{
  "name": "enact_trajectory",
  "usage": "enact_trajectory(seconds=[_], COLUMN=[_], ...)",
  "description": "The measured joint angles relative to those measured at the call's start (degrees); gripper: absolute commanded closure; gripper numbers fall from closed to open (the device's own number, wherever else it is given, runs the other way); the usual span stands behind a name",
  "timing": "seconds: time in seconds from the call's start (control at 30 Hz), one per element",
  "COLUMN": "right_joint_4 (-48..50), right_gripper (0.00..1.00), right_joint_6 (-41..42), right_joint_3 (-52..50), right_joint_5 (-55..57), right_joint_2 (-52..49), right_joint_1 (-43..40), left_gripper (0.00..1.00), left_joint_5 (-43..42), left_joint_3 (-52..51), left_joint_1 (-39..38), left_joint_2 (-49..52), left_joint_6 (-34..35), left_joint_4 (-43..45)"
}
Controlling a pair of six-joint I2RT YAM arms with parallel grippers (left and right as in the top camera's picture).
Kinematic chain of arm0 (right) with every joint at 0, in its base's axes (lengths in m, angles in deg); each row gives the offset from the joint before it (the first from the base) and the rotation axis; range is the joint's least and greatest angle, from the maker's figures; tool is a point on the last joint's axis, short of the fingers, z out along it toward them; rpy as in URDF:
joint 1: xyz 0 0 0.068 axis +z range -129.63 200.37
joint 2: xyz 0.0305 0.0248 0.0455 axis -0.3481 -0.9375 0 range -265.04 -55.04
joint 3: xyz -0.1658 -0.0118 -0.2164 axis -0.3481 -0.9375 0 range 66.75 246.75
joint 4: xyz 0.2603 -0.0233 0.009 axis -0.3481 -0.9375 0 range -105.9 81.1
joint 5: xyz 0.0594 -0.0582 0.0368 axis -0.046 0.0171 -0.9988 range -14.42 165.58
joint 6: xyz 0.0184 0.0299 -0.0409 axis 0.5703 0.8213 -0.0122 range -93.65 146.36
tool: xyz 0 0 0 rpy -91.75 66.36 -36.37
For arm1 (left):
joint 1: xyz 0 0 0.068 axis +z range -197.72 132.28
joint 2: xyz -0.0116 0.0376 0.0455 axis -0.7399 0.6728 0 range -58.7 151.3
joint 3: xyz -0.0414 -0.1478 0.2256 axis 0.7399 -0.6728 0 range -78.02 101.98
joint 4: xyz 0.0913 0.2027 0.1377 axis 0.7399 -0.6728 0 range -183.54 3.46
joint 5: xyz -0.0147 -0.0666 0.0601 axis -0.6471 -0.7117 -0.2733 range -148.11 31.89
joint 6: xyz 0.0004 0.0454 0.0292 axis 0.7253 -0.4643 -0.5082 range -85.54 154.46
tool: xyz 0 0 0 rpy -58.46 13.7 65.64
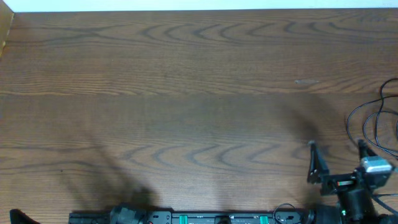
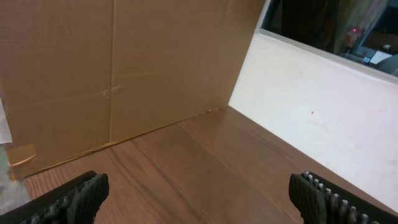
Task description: Untangle cables
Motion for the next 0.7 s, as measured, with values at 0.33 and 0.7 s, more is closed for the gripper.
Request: enact_trajectory(seconds=[0.33, 0.7], right_joint_4=[22.58, 52.72], right_gripper=[0.01, 0.01], right_joint_6=[0.31, 0.81], right_joint_3=[-11.08, -27.15], right_joint_5=[2.10, -3.41], right_joint_2=[-0.02, 0.00], right_joint_1=[0.00, 4.98], left_gripper=[0.02, 0.02], left_joint_5=[0.00, 0.00], left_joint_3=[-0.02, -0.07], left_joint_1=[0.00, 0.00], left_joint_2=[0.00, 0.00], left_joint_6=[0.00, 0.00], left_joint_4=[0.00, -0.02])
